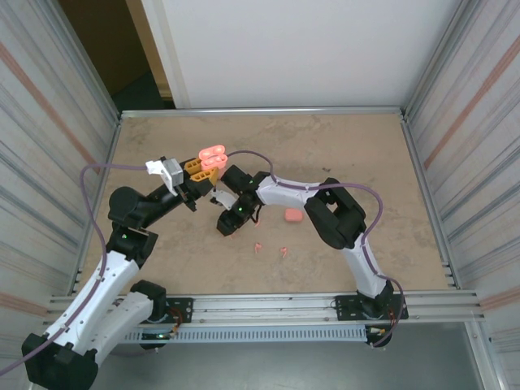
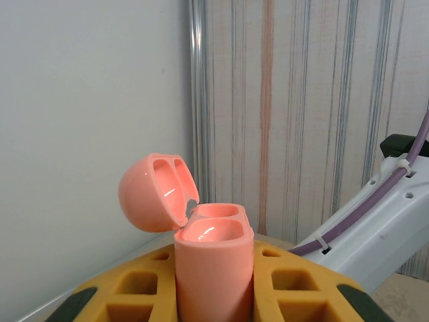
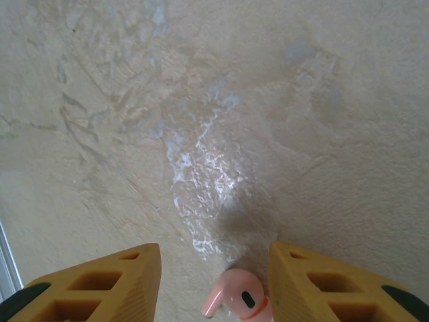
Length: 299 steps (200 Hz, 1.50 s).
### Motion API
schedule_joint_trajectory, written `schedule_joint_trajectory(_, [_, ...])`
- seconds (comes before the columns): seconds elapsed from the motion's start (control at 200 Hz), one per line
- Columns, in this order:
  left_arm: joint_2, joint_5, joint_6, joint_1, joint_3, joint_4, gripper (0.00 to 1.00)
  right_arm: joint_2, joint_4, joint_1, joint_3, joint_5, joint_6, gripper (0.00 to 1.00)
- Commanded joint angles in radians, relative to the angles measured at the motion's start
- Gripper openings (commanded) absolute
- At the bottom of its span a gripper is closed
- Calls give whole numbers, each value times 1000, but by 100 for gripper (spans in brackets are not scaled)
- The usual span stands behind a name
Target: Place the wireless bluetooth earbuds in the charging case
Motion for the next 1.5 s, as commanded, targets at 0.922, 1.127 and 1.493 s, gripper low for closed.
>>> schedule_joint_trajectory(0.922, [-5,-11,23,-4,7,3,0,1,-99,11,-22,44,-77,28])
schedule_joint_trajectory(1.127, [-5,-13,27,-4,11,-1,0,-15,-83,4,-28,44,-69,22])
schedule_joint_trajectory(1.493, [-8,-33,29,-4,4,-12,0,-149,42,-44,-120,28,-3,20])
